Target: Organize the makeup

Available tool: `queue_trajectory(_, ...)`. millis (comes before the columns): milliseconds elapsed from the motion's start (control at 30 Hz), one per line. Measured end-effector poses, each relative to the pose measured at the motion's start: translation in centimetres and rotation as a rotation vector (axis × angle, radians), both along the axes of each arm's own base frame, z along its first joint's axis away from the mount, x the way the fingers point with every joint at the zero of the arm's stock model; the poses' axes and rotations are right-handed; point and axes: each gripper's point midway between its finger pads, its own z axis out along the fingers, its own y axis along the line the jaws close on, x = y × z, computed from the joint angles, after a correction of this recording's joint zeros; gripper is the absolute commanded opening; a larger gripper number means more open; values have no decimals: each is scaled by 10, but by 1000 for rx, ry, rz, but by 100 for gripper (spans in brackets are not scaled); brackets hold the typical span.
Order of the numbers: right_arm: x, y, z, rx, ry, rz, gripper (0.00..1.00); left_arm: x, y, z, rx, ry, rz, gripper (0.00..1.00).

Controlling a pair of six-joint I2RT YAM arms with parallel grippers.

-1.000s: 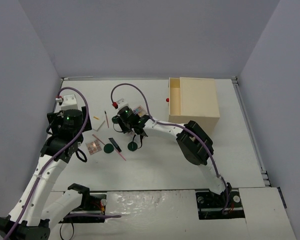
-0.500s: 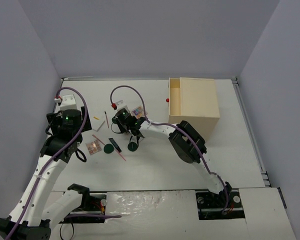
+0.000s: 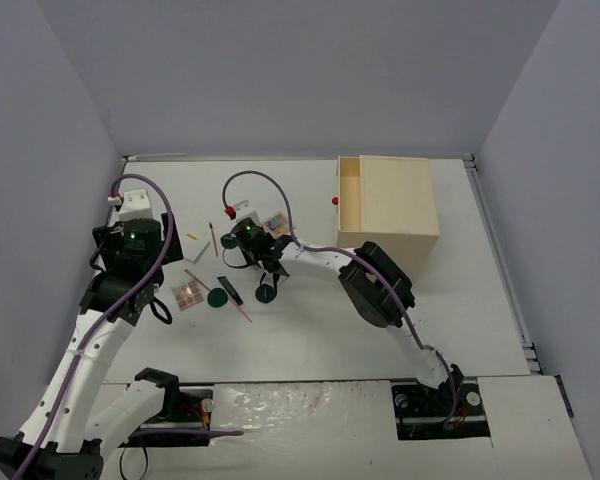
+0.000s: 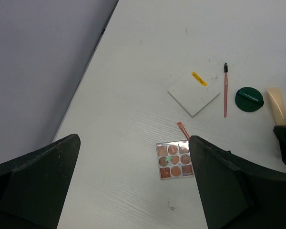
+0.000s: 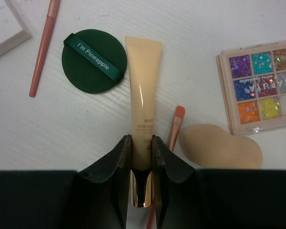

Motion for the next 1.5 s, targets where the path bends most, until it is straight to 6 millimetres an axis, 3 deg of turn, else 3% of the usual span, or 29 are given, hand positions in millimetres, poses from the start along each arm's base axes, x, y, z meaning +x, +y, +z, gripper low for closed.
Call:
queue_trajectory(67, -3, -4, 11, -5, -7, 4, 0, 0, 1, 0, -1, 1, 3, 97)
queue_trajectory(133, -6, -8, 38, 7, -32, 5, 0, 0, 1, -1, -3, 1, 4, 97)
queue_trajectory(233, -4, -13, 109, 80, -119, -13, 0, 1, 0, -1, -6, 4, 2, 97)
queue_trajectory(300, -6, -28, 171, 134, -198, -48, 0, 1, 0, -2, -7, 5, -1, 97)
queue_trajectory(433, -16, -76, 285, 258, -352, -154, 0, 1, -2, -2, -12, 6, -9, 97)
queue_trajectory(500, -22, -114, 322, 297, -399, -229, 0, 2, -2, -3, -14, 7, -13, 97)
queue_trajectory(567, -22, -149, 338, 314, -422, -301, 0, 2, -3, -3, -15, 9, -15, 97)
queue_trajectory(633, -18, -185, 337, 311, -417, -376, 0, 2, -3, -4, -17, 12, -17, 97)
queue_trajectory(700, -14, -216, 322, 280, -390, -439, 0, 3, -4, -5, -17, 16, -19, 97)
queue_trajectory(800, -10, -240, 292, 231, -328, -488, 0, 4, -4, -6, -18, 22, -21, 97)
queue_trajectory(933, -14, -245, 258, 202, -242, -488, 1, 4, -5, -7, -21, 25, -23, 97)
queue_trajectory(1000, -15, -245, 251, 201, -218, -487, 9, 4, -5, -7, -22, 25, -24, 97)
queue_trajectory(1200, -13, -242, 244, 217, -196, -495, 40, 5, -6, -8, -23, 29, -27, 97)
queue_trajectory(1367, -13, -241, 244, 219, -192, -492, 52, 5, -6, -8, -23, 30, -27, 97)
queue_trajectory(1500, -13, -239, 244, 210, -194, -475, 53, 5, -6, -9, -24, 30, -29, 97)
